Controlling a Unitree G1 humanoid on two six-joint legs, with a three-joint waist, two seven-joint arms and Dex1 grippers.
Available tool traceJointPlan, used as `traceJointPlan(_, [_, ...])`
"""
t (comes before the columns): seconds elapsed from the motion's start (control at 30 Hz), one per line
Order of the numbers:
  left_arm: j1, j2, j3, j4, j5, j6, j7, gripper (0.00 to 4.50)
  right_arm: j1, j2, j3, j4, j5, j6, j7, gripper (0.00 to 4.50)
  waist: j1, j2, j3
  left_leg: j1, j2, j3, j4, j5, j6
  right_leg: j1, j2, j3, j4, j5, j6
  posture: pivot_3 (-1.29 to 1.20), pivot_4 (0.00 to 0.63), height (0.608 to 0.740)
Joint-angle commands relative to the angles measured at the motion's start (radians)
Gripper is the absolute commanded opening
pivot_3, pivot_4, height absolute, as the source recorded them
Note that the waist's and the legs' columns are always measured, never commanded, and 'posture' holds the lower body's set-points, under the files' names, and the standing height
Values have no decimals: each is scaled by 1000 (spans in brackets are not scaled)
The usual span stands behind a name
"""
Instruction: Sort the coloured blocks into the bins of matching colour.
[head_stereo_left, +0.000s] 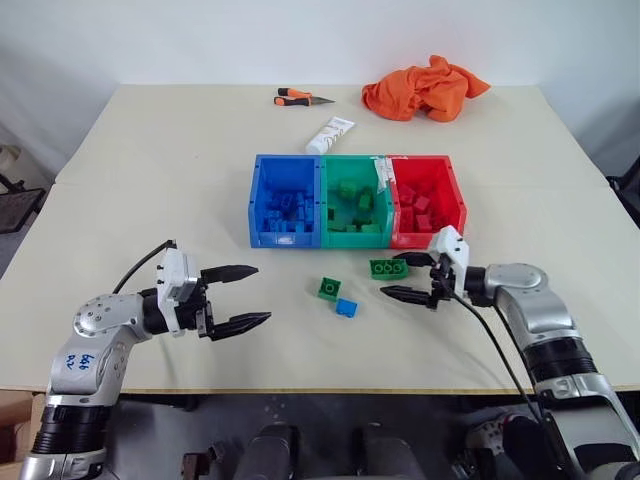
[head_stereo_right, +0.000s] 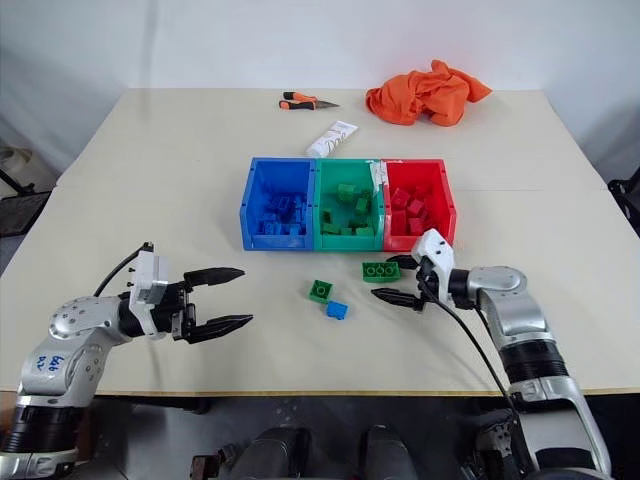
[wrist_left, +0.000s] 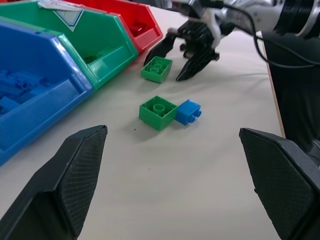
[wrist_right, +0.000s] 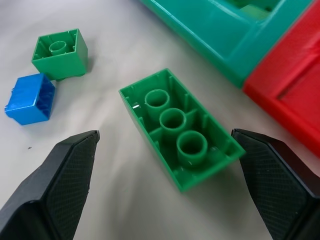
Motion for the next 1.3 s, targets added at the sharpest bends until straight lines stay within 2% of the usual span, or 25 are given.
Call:
traceJointPlan(0.03, [16,9,30,-50,-26,0,16,4500,-38,25,-3,54,-16,-51,7,4262,0,0,0,0,0,0,0,0,0,0,0,0,0,0,0,0,150,740])
traceJointPlan(0.1, [22,7,31,-56,-26,-4,23,4500,-43,35,-5,67,-19,-60,8,3797,-1,0,0,0,0,0,0,0,0,0,0,0,0,0,0,0,150,740])
traceJointPlan(0.3, [15,-7,23,-44,-20,-19,32,4500,-12,32,-10,31,-21,-65,6,1747,-1,0,0,0,0,0,0,0,-1,0,0,0,0,0,0,0,150,740])
traceJointPlan(0.33, [12,-10,21,-40,-19,-22,32,4500,-1,28,-13,9,-19,-59,3,1513,0,0,0,0,0,0,0,0,-1,0,0,0,0,0,0,0,150,740])
traceJointPlan(0.63, [-51,-37,-11,43,0,-60,21,4500,128,-45,-83,-393,42,93,-69,1499,2,0,0,0,0,0,0,-1,-1,0,0,0,0,0,0,0,150,740])
traceJointPlan(0.73, [-73,-46,-22,72,7,-75,15,4500,116,-67,-111,-493,68,159,-106,1499,-1,1,1,0,0,0,0,-1,-1,-1,0,0,0,0,0,0,150,740])
traceJointPlan(0.8, [-95,-56,-31,100,13,-91,10,4500,44,-72,-127,-506,73,178,-136,1499,-2,1,1,0,1,0,-1,-1,-1,0,1,0,0,0,0,0,150,740])
traceJointPlan(1.0, [-142,-83,-51,154,30,-128,2,4500,-202,-7,-69,-293,15,112,-168,1499,-2,1,1,0,1,-1,-1,-1,-2,-1,1,-1,1,0,0,0,150,740])
traceJointPlan(1.17, [-162,-96,-61,175,37,-148,6,4500,-407,97,-2,67,-95,-47,-200,1499,-15,1,1,-1,0,0,-2,-1,-2,-2,0,-1,3,0,0,0,150,740])
traceJointPlan(1.3, [-158,-97,-59,175,38,-156,4,4500,-509,144,11,287,-147,-140,-218,2847,-24,1,1,-2,0,-1,-2,-1,-2,-4,0,-4,5,0,0,0,150,740])
